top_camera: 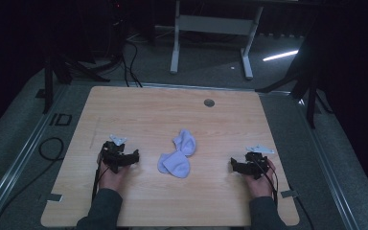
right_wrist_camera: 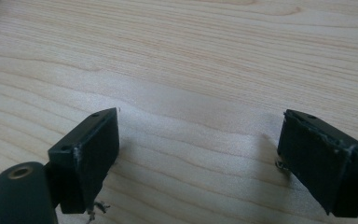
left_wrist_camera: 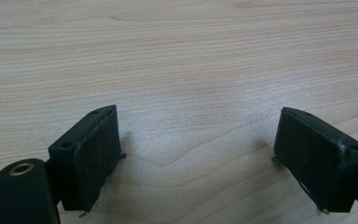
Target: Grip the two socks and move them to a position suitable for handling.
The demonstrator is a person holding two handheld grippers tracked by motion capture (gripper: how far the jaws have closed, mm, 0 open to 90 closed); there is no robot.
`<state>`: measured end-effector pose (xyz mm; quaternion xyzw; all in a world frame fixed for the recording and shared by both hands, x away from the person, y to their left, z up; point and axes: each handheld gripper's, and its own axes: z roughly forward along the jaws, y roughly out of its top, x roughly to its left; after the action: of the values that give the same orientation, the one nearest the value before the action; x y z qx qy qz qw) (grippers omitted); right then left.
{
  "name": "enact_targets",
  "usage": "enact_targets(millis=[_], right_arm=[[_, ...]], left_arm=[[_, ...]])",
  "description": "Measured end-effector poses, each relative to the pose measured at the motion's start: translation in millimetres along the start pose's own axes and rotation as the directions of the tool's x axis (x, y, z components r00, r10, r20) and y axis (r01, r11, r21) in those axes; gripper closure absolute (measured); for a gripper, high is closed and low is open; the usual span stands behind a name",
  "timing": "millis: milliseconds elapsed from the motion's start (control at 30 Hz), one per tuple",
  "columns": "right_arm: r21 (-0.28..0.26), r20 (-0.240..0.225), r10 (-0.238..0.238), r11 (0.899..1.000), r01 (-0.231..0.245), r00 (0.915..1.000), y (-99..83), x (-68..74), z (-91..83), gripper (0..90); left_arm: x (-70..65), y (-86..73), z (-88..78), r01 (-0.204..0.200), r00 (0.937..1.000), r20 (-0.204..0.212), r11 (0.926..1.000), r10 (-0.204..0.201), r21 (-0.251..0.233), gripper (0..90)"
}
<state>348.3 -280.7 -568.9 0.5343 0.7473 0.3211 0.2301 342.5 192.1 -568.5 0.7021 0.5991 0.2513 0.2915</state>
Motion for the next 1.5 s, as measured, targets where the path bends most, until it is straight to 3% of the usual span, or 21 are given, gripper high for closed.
enact_targets(millis=[567,667,700,733,867,1100,1233,1500], right_arm=[[0.014,0.004,0.002,1.0,-0.002,1.0,1.0,0.4,-1.7,15.9],[0.032,-0.007,-0.008,0.999,0.008,0.9999,2.6,0.3,-5.4,26.8],[0.032,-0.007,-0.008,0.999,0.008,0.9999,2.6,0.3,-5.4,26.8],[0.04,-0.003,-0.003,0.999,0.003,1.0,3.9,-0.1,-9.2,44.2],[0.027,-0.056,0.031,0.999,-0.03,0.9979,2.9,-0.8,-14.6,58.9],[0.004,-0.101,-0.041,0.999,0.042,0.994,8.5,14.6,-24.2,80.3],[0.0,-0.122,-0.091,0.996,0.092,0.9884,9.2,29.3,-26.5,86.6],[-0.015,-0.173,-0.148,0.989,0.147,0.9737,14.3,59.6,-25.9,89.2]], left_arm=[[0.0,0.0,0.0,0.0,1.0,0.0,1.0,0.0,0.0,14.3],[0.0,0.0,0.0,0.0,1.0,0.0,1.0,0.0,0.0,14.3],[0.0,0.0,0.0,0.0,1.0,0.0,1.0,0.0,0.0,14.3],[0.0,0.0,0.0,0.0,1.0,0.0,1.0,0.0,0.0,14.3],[0.0,0.0,0.0,0.0,1.0,-0.001,1.0,0.0,0.0,14.3],[0.1,-0.1,-0.3,0.003,1.0,-0.005,1.0,-0.003,-0.002,15.2],[0.1,-0.2,-0.4,0.003,1.0,-0.005,1.0,-0.003,-0.002,15.5],[0.0,-0.1,-0.4,0.004,1.0,-0.005,1.0,-0.004,-0.002,15.5]])
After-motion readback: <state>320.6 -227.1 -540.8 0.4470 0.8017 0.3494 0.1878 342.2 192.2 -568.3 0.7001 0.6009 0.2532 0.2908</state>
